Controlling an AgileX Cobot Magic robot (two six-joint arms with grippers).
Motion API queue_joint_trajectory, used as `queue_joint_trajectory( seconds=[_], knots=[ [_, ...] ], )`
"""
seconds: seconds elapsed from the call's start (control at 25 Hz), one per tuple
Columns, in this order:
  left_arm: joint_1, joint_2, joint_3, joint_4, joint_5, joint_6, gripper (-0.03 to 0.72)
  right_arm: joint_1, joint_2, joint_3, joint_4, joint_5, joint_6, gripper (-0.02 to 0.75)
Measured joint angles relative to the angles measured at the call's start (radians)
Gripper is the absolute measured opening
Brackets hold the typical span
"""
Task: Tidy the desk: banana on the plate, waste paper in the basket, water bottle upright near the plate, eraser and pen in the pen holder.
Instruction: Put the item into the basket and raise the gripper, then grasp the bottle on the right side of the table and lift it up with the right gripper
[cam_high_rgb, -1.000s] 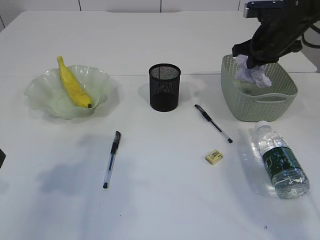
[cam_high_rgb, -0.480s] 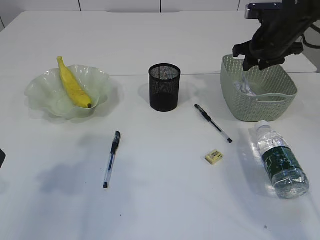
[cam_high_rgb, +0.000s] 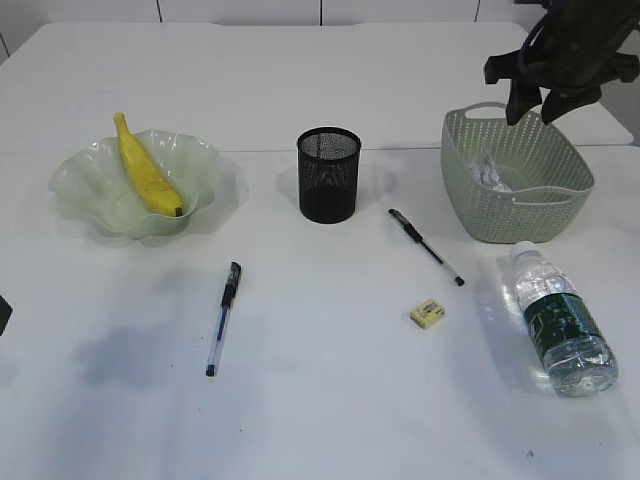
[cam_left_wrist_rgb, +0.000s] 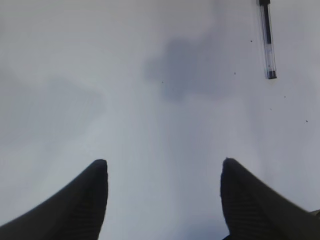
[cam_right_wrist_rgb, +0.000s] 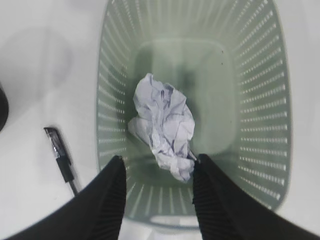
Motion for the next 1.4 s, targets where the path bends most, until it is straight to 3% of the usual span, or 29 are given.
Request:
queue_joint_trajectory(
  seconds=[0.4,0.6,0.92,1.28,1.4],
  knots=[
    [0.000,0.000,0.000,0.002,-0.004,0.000,0.496,0.000,-0.074,-0.002,0.014,0.237,-0.019,0.339],
    [0.000,0.000,0.000,0.016,-0.004,0.000,0.496,0.000,-0.135,0.039,0.031,0.242,-0.029,0.339],
    [0.000,-0.018,0.000,0.039,-0.002,0.000,0.496,0.000,-0.270,0.248,0.031,0.247,-0.049,0.339],
    [0.000,-0.196,0.000,0.186,0.011,-0.162,0.496,0.000,-0.263,0.373,0.031,0.241,-0.078,0.341],
    [0.000,-0.222,0.000,0.194,0.019,-0.170,0.496,0.000,-0.232,0.373,0.033,0.231,-0.086,0.384]
  ],
)
